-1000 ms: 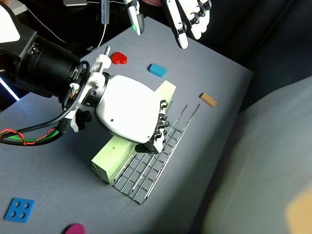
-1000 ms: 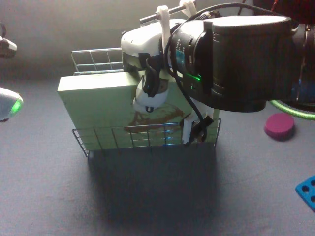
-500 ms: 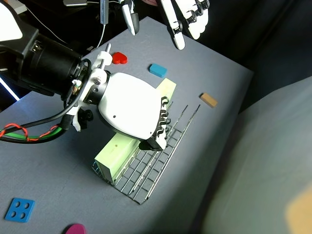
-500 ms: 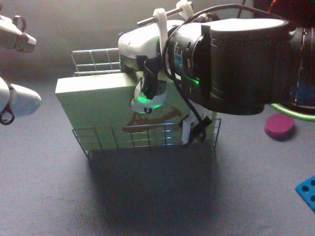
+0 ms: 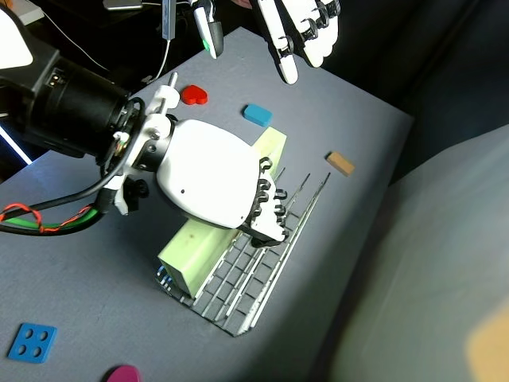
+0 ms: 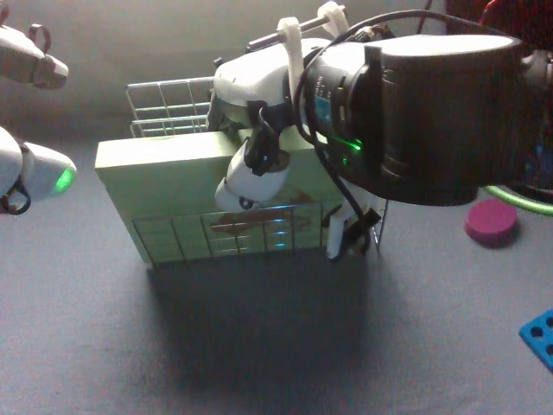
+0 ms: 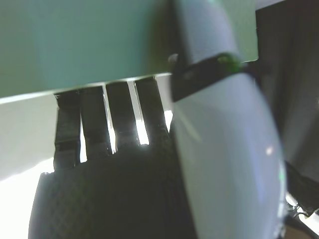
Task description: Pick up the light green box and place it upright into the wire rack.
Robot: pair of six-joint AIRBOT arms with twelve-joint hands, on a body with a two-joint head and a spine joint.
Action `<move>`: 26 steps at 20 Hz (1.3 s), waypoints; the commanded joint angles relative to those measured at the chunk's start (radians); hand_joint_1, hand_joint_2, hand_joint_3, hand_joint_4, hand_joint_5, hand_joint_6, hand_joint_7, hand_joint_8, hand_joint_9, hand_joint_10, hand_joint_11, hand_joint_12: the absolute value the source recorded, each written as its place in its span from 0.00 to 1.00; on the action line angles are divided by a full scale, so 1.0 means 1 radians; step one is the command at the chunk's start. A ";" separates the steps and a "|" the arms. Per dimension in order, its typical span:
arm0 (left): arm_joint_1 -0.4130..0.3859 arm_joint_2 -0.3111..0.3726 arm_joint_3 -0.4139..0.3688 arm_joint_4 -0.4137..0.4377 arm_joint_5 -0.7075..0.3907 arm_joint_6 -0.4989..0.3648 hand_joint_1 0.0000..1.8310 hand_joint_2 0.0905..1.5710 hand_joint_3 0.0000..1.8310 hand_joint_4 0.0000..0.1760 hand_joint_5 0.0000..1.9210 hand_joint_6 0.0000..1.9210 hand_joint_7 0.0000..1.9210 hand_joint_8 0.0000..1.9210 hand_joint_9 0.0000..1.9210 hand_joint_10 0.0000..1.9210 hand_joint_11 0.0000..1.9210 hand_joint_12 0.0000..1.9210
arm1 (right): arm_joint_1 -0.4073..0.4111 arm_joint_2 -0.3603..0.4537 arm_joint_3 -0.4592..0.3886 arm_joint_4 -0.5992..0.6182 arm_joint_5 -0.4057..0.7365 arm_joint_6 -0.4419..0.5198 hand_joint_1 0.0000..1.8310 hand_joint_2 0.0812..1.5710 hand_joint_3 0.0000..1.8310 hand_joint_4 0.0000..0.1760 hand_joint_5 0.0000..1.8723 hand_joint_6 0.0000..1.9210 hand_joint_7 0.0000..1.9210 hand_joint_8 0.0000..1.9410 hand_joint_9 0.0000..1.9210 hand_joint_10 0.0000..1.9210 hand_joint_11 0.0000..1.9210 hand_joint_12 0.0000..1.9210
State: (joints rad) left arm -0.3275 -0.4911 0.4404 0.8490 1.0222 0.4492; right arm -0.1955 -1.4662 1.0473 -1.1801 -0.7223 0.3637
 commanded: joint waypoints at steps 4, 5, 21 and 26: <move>-0.014 -0.002 0.003 0.073 -0.054 -0.004 0.17 0.75 0.00 0.53 0.15 0.00 0.08 0.00 0.08 0.00 0.00 0.32 | 0.083 0.069 -0.079 -0.070 0.000 -0.001 0.34 0.56 0.00 0.32 0.16 0.00 0.16 0.00 0.16 0.00 0.00 0.59; -0.016 -0.003 0.002 0.073 -0.054 -0.004 0.17 0.75 0.00 0.53 0.15 0.00 0.08 0.00 0.08 0.00 0.00 0.32 | 0.102 0.094 -0.107 -0.064 -0.009 -0.001 0.33 0.55 0.00 0.38 0.15 0.00 0.15 0.00 0.15 0.00 0.00 0.57; -0.019 -0.004 -0.019 0.073 -0.025 -0.007 0.16 0.75 0.00 0.26 0.22 0.00 0.21 0.01 0.23 0.02 0.04 0.51 | 0.209 0.668 -0.694 -0.086 -0.119 -0.062 0.49 0.72 0.00 0.74 0.45 0.51 0.48 0.36 0.41 0.79 0.41 0.94; -0.019 -0.004 -0.018 0.076 -0.022 -0.012 0.27 0.74 0.00 0.00 0.32 0.89 0.37 0.88 0.42 0.96 0.41 0.98 | 0.166 0.735 -0.743 -0.127 -0.086 -0.064 0.43 0.73 0.00 0.00 0.43 0.94 0.50 0.98 0.65 1.00 0.78 1.00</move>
State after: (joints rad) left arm -0.3328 -0.4911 0.4236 0.8463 1.0542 0.4366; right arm -0.0444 -0.7284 0.3077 -1.2499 -0.8436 0.2977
